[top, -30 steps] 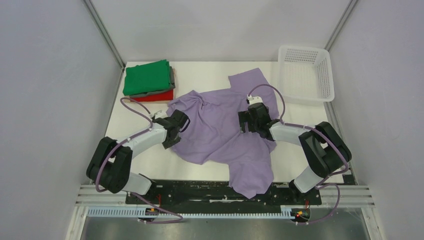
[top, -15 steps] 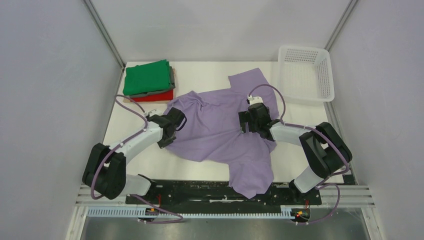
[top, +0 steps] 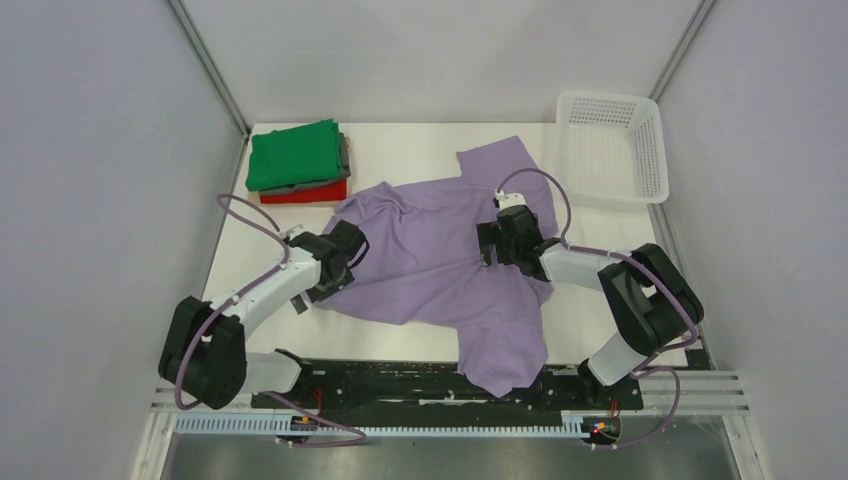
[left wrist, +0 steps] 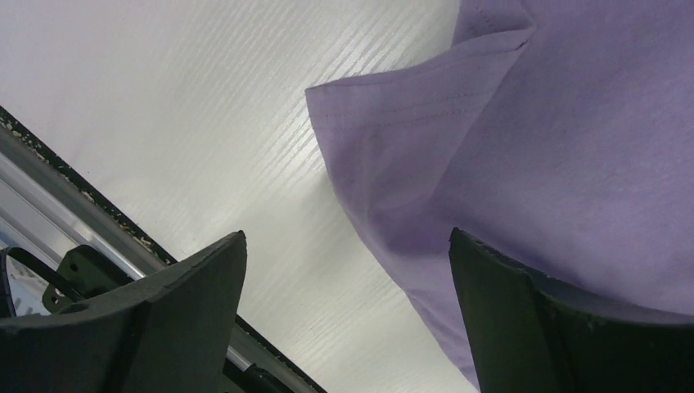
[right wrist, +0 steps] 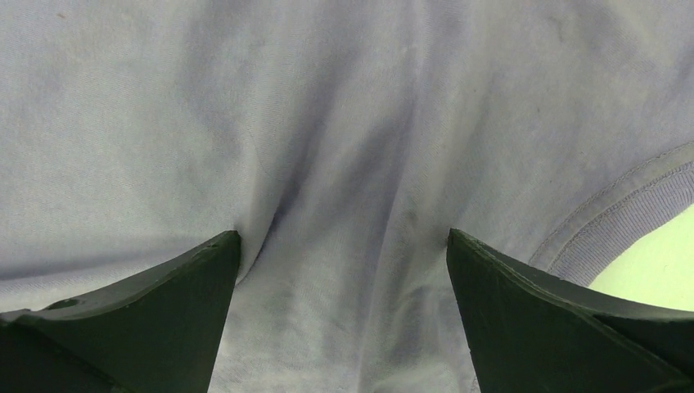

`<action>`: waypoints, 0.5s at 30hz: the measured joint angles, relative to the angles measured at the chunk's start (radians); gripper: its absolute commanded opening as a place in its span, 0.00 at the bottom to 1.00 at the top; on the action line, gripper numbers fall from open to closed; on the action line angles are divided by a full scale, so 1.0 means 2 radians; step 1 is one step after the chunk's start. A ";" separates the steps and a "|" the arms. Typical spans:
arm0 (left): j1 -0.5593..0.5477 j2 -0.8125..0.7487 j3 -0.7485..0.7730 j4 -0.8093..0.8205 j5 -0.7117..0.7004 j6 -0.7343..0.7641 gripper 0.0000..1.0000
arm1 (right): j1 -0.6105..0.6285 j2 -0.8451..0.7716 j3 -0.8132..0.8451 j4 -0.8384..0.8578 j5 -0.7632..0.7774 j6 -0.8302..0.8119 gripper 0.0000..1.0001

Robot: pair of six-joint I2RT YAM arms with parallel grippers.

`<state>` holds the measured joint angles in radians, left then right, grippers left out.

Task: Fold and stack the t-shirts
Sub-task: Flatten out the tshirt

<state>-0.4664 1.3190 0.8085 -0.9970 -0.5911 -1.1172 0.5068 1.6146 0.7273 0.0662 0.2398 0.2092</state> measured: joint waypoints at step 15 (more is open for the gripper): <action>0.000 -0.065 -0.005 0.172 0.069 0.075 1.00 | 0.000 -0.039 -0.003 -0.020 0.000 -0.011 0.99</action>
<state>-0.4660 1.1889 0.7994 -0.6533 -0.4534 -0.9676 0.5064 1.5368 0.7212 0.0254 0.2405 0.1875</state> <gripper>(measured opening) 0.993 0.986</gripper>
